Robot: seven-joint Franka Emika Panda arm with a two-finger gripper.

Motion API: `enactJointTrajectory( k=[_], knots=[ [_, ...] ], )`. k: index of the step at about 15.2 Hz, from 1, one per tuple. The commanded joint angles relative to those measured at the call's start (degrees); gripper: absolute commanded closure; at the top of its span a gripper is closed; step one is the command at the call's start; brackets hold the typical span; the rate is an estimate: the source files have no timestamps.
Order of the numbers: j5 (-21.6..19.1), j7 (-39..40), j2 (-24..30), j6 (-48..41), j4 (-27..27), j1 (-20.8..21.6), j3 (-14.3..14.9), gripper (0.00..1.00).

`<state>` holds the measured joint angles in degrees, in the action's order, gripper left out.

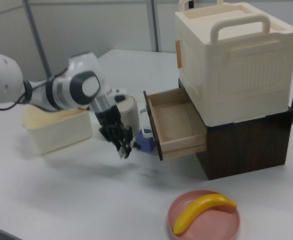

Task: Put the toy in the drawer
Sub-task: 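Lift the panda toy and carry it over the open wooden drawer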

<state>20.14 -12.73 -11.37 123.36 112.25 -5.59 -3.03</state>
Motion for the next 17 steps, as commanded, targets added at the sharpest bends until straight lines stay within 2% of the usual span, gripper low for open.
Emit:
enactJointTrajectory(
  k=[1, 4, 6, 8, 10, 12, 17],
  knots=[
    [-8.32, 4.25, 1.88, -9.07, -11.13, 0.93, 0.04, 1.0],
    [-16.25, 9.65, 1.79, -15.32, -19.33, 0.49, 0.74, 1.0],
    [-18.37, 9.39, 1.79, -14.9, -20.93, -0.03, 1.19, 1.0],
    [-20.3, 9.22, 1.61, -10.28, -20.93, -0.21, 4.16, 1.0],
    [-20.49, 9.04, 0.83, -2.11, -20.32, -1.7, 5.75, 1.0],
    [-20.4, 9.04, -1.54, 2.04, -20.41, -3.02, 7.24, 1.0],
    [-19.26, 9.3, -6.81, 6.19, -20.49, -4.69, 7.43, 1.0]
  ],
)
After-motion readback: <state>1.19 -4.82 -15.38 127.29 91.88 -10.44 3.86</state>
